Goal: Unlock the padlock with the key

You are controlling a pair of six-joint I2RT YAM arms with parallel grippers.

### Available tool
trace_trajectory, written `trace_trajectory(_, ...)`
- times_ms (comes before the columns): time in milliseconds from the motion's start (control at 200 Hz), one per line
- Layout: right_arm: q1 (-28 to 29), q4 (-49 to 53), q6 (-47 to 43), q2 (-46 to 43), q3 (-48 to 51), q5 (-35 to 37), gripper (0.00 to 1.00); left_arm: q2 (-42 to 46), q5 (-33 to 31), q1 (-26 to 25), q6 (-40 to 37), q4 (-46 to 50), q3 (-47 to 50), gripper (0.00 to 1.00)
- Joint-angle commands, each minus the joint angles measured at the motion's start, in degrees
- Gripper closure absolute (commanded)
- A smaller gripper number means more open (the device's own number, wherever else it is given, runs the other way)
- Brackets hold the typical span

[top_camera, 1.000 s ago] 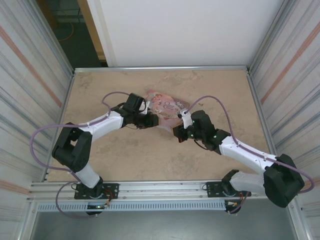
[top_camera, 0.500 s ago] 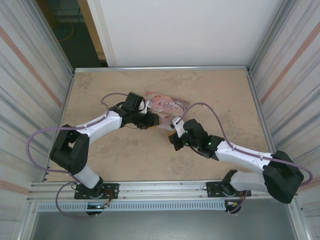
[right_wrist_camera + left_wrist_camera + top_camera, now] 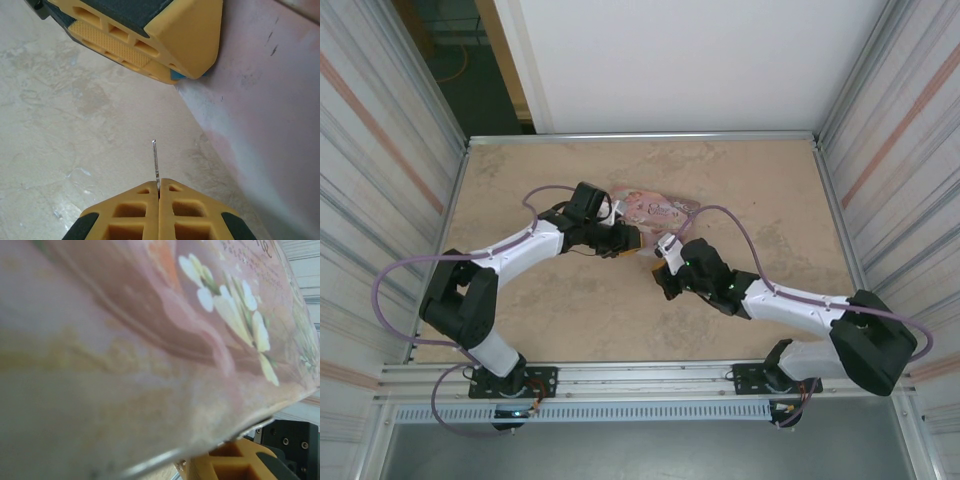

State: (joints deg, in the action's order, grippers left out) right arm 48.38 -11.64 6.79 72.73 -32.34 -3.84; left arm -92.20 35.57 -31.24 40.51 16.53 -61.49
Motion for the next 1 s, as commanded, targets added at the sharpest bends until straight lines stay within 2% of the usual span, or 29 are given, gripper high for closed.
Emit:
trace_trajectory(0, 0.36, -2.75, -1.69, 1.32, 0.37, 1.33, 1.00, 2.64, 3.61, -0.31, -0.28, -1.99, -2.64, 1.00)
trace_trajectory(997, -2.13, -7.56, -1.75, 5.92, -2.30, 0.98, 1.00, 2.64, 3.49, -0.31, -0.37, -1.42, -1.90, 1.00)
